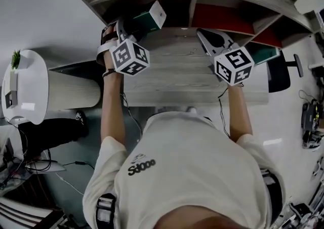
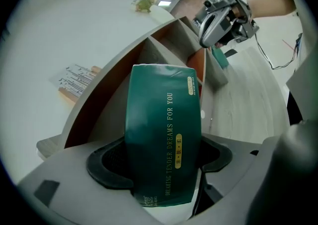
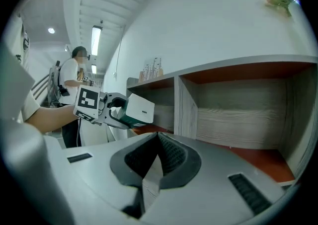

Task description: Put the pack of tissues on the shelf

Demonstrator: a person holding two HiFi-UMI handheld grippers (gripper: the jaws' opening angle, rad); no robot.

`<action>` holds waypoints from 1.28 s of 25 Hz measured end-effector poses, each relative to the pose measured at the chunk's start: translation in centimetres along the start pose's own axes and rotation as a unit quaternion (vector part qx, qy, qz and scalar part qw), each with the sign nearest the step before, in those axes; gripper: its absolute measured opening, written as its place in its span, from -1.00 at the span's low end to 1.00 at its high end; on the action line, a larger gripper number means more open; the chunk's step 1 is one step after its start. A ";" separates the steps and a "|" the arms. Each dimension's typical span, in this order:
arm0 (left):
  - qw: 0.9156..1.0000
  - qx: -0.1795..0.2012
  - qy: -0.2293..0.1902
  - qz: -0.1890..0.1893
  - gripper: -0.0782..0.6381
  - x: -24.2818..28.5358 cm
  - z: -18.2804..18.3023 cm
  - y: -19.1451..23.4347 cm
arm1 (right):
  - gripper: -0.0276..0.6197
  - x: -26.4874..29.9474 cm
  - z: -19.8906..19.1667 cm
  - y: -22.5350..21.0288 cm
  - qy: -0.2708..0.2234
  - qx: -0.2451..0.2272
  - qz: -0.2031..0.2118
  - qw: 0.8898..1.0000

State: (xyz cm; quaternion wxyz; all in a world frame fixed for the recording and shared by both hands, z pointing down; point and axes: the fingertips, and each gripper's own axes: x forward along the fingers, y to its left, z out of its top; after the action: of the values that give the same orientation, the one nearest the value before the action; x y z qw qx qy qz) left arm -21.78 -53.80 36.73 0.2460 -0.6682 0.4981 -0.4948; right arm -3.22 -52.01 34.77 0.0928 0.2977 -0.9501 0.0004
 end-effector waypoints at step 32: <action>0.994 0.030 0.017 -0.103 0.68 6.4 -1.8 -3.8 | -0.92 1.7 -2.4 1.5 0.043 -0.002 -0.009 0.999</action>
State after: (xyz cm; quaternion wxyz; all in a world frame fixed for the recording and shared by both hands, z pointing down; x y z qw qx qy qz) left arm -21.72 -57.87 43.21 0.2057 -0.6998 0.4159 -0.5431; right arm -5.02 -51.58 37.47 0.1346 0.3061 -0.9424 0.0102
